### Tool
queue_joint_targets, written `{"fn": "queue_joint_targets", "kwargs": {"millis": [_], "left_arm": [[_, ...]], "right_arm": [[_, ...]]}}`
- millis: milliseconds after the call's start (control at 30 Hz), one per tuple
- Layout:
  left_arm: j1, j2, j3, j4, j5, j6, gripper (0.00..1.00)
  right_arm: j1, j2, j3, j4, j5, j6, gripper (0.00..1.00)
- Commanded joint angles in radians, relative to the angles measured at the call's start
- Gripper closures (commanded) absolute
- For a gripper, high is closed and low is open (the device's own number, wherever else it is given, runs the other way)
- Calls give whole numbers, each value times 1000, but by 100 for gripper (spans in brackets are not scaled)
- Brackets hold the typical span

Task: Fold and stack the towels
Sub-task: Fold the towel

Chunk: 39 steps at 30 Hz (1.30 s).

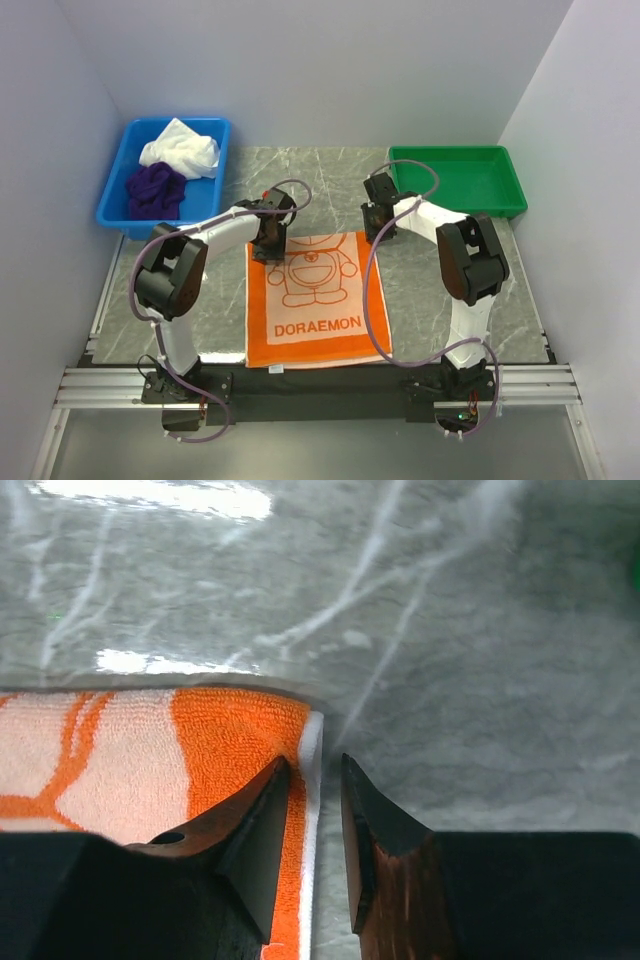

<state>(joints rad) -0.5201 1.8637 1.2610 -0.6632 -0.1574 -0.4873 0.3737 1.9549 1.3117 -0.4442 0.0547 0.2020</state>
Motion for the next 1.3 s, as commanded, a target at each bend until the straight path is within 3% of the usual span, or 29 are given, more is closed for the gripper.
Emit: {"fn": "queue_joint_targets", "kwargs": {"millis": [0,200,367,467,500,567,800,1033,1267], "left_arm": [[2,-14,37,23,50,1,57],[2,-127,26,53,73,-2,54],[6,-279,-18,96,-43,16,44],[17,-369,-58,116,-106,33,29],[20,-391,-69,119,-123,38,10],[23,-455,-113,138,-166,55,1],[46,-626,-248,250,-244,82,1],[49,-632,-256,254,-266,87,1],[52,-612,-255,251,-263,93,1]], "right_arm": [[-2,9,18,-99,134,39,66],[-9,-97,-14,-67,113,-18,65],[-15,-152,11,-21,27,-152,59],[-25,-133,58,-51,-51,-247,54],[-28,-122,73,-63,-79,-269,52],[-30,-85,110,-86,-110,-330,48],[-64,12,205,-188,-223,-452,45],[-74,117,334,-286,-277,-521,53],[-75,176,363,-335,-296,-532,54]]}}
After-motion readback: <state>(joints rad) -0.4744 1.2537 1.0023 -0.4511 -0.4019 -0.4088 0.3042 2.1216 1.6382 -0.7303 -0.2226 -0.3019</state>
